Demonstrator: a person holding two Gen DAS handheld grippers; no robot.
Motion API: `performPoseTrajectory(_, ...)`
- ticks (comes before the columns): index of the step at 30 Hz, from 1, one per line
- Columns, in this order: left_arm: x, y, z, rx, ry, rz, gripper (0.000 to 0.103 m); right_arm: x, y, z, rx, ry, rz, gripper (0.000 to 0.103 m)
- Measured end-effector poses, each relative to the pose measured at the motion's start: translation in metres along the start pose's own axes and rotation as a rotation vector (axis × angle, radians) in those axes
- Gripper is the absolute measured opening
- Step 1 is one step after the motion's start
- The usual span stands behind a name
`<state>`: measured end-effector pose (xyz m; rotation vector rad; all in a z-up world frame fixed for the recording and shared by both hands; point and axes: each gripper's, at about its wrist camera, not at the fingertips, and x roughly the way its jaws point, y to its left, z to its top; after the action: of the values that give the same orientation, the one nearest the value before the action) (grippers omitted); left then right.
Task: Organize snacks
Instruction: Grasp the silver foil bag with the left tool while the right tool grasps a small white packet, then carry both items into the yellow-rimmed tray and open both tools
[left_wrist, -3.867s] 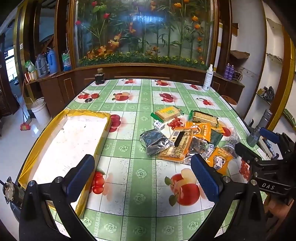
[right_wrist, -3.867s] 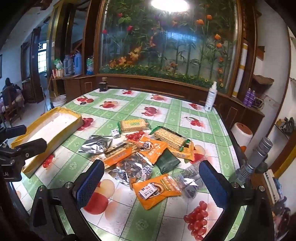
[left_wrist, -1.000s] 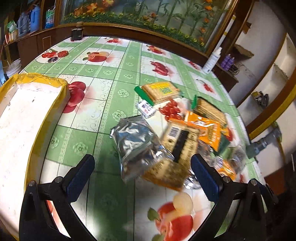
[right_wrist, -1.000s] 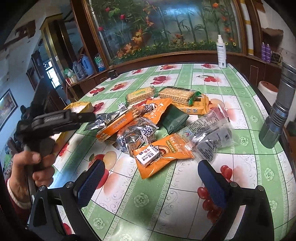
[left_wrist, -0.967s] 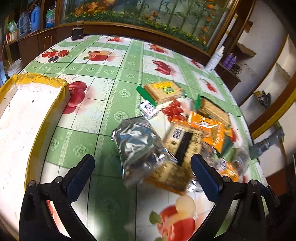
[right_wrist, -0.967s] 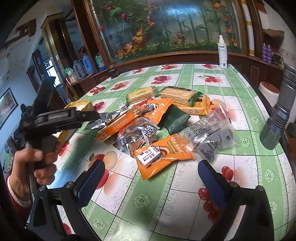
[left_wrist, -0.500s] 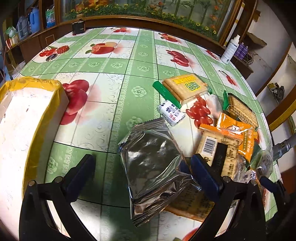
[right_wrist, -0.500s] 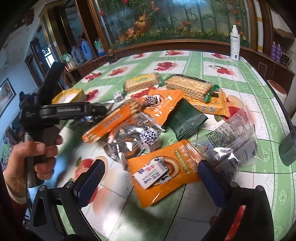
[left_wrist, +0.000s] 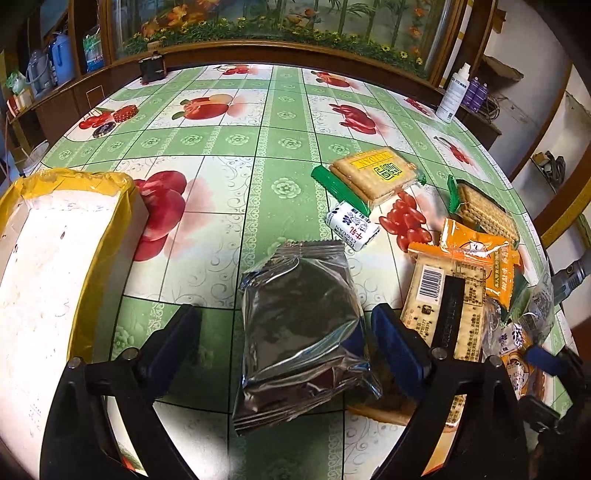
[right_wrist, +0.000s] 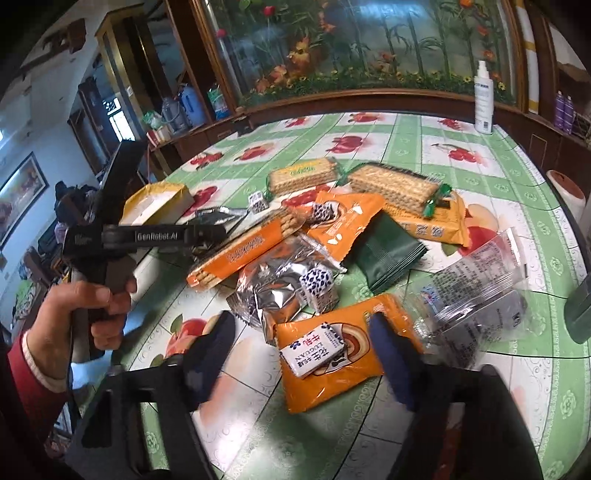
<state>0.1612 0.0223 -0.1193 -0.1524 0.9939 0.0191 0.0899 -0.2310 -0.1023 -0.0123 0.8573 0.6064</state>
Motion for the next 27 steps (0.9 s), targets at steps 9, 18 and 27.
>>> performPoseTrajectory(9, 0.001, 0.003, -0.004, 0.027, -0.036, 0.006, 0.094, 0.014, 0.006, -0.007, -0.037, 0.058, -0.039, 0.036)
performPoseTrajectory(18, -0.006, 0.003, -0.006, 0.031, -0.071, -0.008, 0.061, 0.008, 0.006, -0.016, -0.009, 0.047, 0.021, 0.022)
performPoseTrajectory(27, -0.022, 0.009, -0.019, -0.001, -0.11, -0.023, 0.058, -0.007, 0.009, -0.018, -0.005, 0.016, 0.039, 0.022)
